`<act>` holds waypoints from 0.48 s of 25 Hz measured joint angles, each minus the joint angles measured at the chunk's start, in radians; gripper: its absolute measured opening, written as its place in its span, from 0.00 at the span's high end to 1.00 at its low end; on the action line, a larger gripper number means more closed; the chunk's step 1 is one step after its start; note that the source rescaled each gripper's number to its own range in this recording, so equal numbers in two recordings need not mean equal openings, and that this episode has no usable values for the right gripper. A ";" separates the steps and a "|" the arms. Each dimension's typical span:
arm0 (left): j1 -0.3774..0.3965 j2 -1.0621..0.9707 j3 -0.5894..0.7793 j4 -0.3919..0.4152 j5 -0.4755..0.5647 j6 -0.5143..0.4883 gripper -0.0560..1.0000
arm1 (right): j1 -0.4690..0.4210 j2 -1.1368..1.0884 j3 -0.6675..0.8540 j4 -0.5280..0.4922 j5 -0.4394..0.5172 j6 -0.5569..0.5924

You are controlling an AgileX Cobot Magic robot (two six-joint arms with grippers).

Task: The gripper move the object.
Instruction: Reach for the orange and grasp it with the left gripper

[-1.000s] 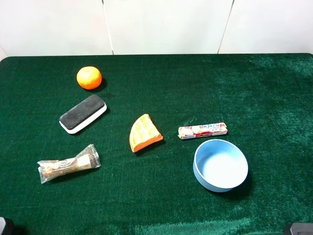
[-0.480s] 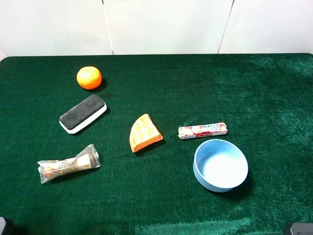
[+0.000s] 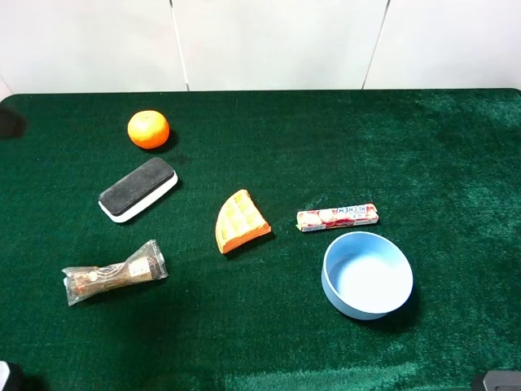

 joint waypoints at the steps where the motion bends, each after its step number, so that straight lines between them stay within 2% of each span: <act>1: 0.000 0.052 -0.019 0.005 -0.018 0.000 0.00 | 0.000 0.000 0.000 0.000 0.000 0.000; 7: 0.000 0.305 -0.145 0.082 -0.126 0.001 0.00 | 0.000 0.000 0.000 0.000 0.001 0.000; 12: 0.000 0.474 -0.220 0.097 -0.213 0.002 0.00 | 0.000 0.000 0.000 0.000 0.001 0.000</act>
